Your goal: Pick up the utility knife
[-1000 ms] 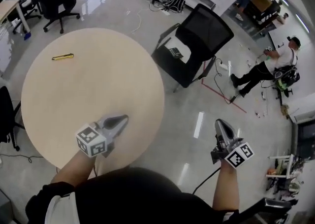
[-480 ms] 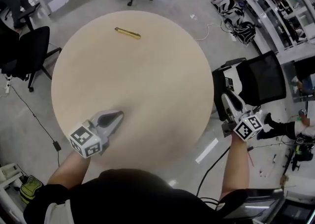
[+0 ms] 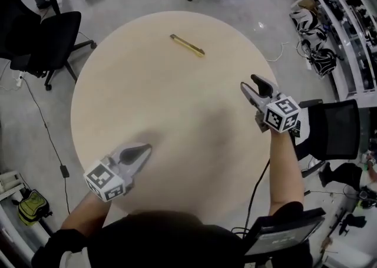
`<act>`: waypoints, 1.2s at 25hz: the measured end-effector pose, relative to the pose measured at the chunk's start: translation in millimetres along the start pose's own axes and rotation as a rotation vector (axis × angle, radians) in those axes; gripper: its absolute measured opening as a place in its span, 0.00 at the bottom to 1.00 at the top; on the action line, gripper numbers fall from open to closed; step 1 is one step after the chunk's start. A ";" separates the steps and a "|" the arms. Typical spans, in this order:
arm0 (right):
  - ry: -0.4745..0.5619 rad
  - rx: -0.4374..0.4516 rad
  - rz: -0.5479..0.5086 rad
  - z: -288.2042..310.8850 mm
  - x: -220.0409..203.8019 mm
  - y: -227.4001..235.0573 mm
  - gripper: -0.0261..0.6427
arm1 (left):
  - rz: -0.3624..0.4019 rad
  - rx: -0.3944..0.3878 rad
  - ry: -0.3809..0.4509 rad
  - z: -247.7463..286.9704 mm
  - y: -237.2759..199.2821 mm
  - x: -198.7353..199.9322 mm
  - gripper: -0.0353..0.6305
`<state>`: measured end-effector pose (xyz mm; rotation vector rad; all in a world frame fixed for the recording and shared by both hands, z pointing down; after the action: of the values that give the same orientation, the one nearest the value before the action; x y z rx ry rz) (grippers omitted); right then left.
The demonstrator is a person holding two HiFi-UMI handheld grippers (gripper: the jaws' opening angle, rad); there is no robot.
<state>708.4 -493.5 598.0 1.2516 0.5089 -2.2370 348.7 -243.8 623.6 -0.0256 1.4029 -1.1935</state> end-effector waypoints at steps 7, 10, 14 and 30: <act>-0.101 0.137 -0.104 145.9 0.1 6.9 0.40 | -0.022 0.058 0.023 4.7 -37.3 3.9 0.05; -0.142 0.162 -0.144 188.6 -5.2 7.8 0.41 | -0.019 0.078 0.029 0.4 -48.1 3.6 0.05; -0.193 0.178 -0.184 234.6 -13.4 8.4 0.42 | -0.026 0.101 0.031 -7.1 -63.0 -1.0 0.05; -0.289 0.220 -0.152 294.9 -22.8 16.0 0.27 | -0.064 0.107 -0.002 2.3 -68.5 -21.4 0.05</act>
<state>531.7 -663.2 764.6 0.9915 0.2588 -2.6052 314.3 -263.6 683.4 0.0029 1.3436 -1.3201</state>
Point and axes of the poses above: the fingertips, and each gripper's own axes: z forward along the fingers, y to its right, x out of its top, the point moved 7 cm from there along -z, backward along the fingers, and after that the axes turned 10 degrees about -z, right-handed, at the moved point
